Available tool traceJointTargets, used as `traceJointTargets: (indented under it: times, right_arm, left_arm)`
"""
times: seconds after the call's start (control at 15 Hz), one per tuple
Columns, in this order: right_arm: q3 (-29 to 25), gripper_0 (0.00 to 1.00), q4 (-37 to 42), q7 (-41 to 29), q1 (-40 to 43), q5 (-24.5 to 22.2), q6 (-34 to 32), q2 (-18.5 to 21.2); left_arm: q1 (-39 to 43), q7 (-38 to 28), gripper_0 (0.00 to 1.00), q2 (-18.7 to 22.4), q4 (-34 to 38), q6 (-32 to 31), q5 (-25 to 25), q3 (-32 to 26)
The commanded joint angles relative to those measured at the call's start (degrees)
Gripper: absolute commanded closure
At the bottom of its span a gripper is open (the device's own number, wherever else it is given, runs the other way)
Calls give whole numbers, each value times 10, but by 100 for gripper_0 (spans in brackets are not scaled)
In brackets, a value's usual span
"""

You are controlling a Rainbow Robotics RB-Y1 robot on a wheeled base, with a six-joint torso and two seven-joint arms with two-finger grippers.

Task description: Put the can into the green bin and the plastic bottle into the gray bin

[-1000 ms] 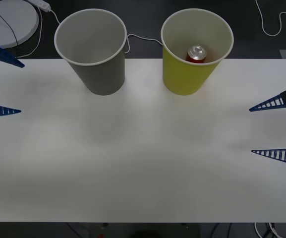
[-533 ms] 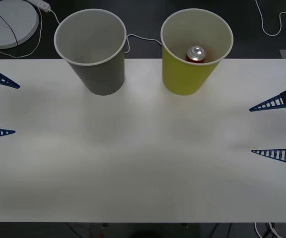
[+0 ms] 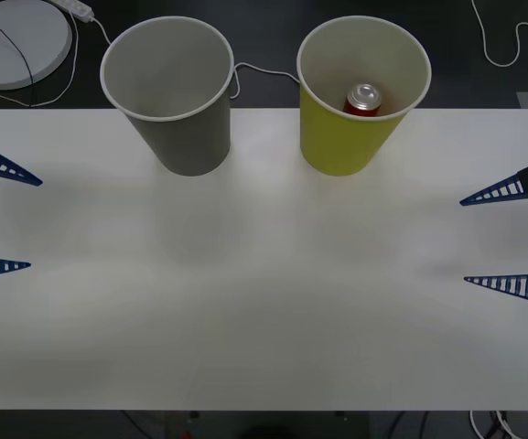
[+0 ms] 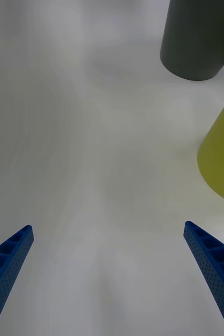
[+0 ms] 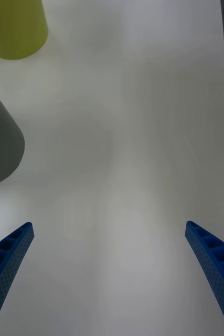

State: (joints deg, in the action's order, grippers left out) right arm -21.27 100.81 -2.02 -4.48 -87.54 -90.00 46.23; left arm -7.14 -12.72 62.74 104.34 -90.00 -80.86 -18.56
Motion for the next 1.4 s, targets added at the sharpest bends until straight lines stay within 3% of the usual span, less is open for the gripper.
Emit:
traceJointTargets:
  times: [0.07,0.47,0.93,1.4]
  right_arm:
    - [0,0,0,0,0,0,0,0]
    - [0,0,0,0,0,0,0,0]
    - [0,0,0,0,0,0,0,0]
    - [0,0,0,0,0,0,0,0]
  left_arm:
    - [2,5,0,-10,0,0,-9,-1]
    - [1,6,0,-13,0,0,-8,-1]
    - [0,7,0,-76,1,0,-39,0]
    - [0,7,0,-78,0,0,-39,8]
